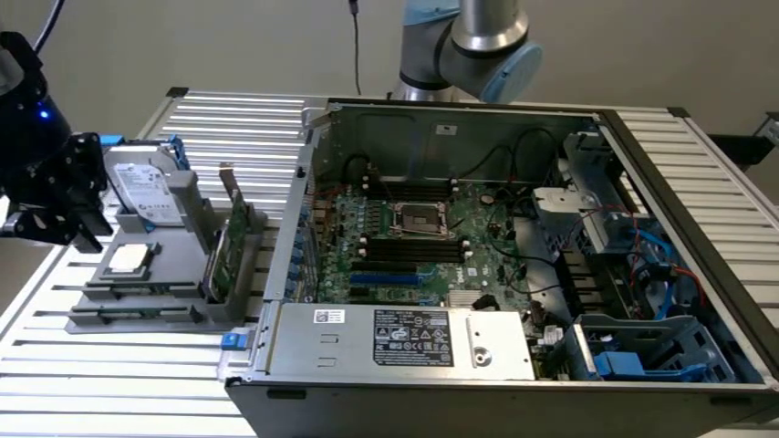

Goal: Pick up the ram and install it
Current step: 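Pick up the ram and move it above insertion slot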

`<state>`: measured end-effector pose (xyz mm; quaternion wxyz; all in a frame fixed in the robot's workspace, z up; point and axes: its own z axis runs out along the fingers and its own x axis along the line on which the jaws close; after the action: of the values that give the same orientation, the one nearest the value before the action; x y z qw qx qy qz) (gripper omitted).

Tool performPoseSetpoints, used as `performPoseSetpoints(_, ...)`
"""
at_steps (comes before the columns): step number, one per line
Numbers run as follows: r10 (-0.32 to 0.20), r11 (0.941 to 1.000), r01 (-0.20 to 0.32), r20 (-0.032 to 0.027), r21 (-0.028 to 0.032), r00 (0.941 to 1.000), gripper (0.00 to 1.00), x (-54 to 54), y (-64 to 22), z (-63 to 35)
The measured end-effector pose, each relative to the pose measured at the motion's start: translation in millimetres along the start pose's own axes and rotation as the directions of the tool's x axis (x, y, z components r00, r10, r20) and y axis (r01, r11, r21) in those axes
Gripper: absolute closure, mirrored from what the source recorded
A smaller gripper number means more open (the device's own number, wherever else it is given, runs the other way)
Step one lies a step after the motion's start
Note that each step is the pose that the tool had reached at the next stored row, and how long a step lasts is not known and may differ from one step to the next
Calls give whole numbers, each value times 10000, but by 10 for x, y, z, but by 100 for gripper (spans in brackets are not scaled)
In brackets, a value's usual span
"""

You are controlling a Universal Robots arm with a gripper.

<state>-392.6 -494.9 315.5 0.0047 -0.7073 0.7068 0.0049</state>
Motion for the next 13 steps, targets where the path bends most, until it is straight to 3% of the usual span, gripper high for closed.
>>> performPoseSetpoints(13, -247, 9997, 247, -1, -4, 9997, 69, 84, 4, 236)
